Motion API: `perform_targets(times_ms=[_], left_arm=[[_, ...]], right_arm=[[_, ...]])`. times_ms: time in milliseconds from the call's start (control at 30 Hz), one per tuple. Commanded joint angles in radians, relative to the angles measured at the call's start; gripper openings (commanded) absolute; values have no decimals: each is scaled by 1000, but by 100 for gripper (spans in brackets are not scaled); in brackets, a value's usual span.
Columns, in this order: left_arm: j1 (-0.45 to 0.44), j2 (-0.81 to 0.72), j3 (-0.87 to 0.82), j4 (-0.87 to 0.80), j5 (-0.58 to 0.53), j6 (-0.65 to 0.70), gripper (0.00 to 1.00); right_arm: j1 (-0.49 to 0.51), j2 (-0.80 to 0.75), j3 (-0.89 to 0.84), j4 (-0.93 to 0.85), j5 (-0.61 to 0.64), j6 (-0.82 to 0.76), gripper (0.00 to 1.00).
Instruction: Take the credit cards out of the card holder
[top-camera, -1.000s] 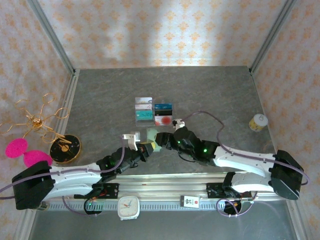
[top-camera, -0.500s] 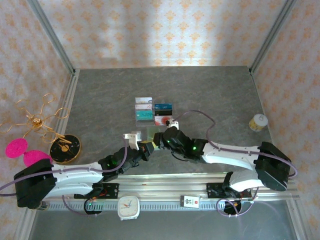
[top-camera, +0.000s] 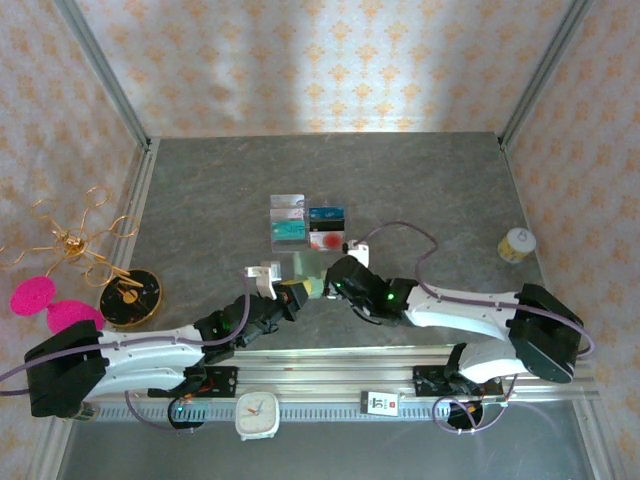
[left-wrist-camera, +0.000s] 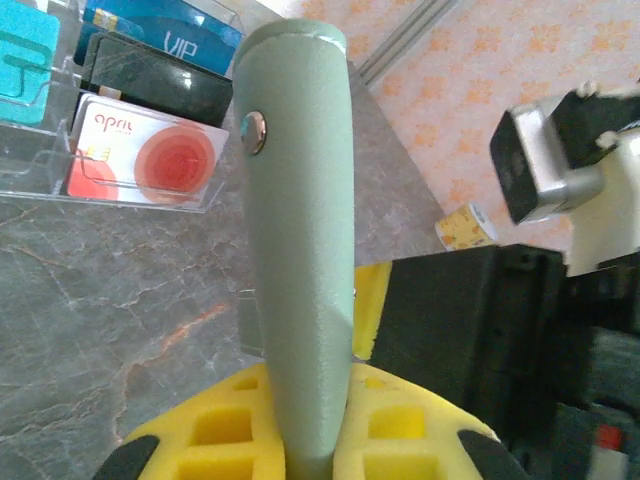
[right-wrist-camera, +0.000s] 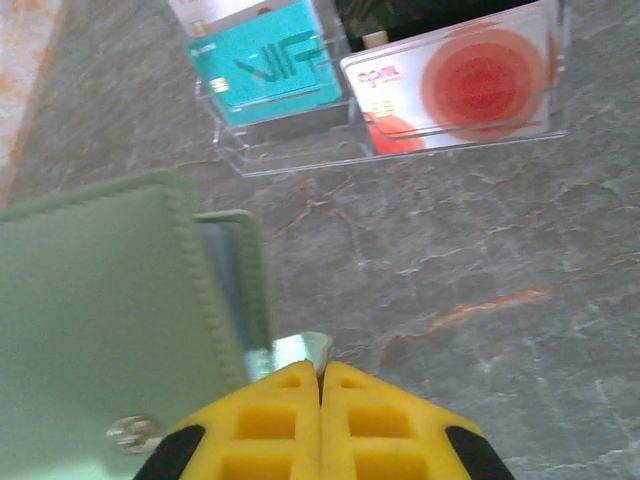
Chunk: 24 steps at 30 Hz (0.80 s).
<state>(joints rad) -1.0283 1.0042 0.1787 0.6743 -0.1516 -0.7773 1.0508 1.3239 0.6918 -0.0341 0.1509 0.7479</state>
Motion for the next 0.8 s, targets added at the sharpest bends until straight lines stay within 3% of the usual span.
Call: perform_targets(times_ms=[0,233,400,500,633,767], left_arm=[[-10,16,-24,97,27,-44,0],[43,125,29,36,172,-83,0],[122,227,51,-20,299,-139,19],[133,257,83,-97,319,-134,43],[149,193,82,-164,279,-125,62],[152,36,68,-268,176,-89,70]], right_arm=[[-27,-60,-57,-20,17,-16,0],[-48,-106,-165,63,-126,-31,0],[-48,-109,-209,82,-127,-10,0],[-46,-97,-221,88,-131,-9,0],[-45,-53,-214,84,-132,-20,0],[-43,-20,-153,62,-153,-82,0]])
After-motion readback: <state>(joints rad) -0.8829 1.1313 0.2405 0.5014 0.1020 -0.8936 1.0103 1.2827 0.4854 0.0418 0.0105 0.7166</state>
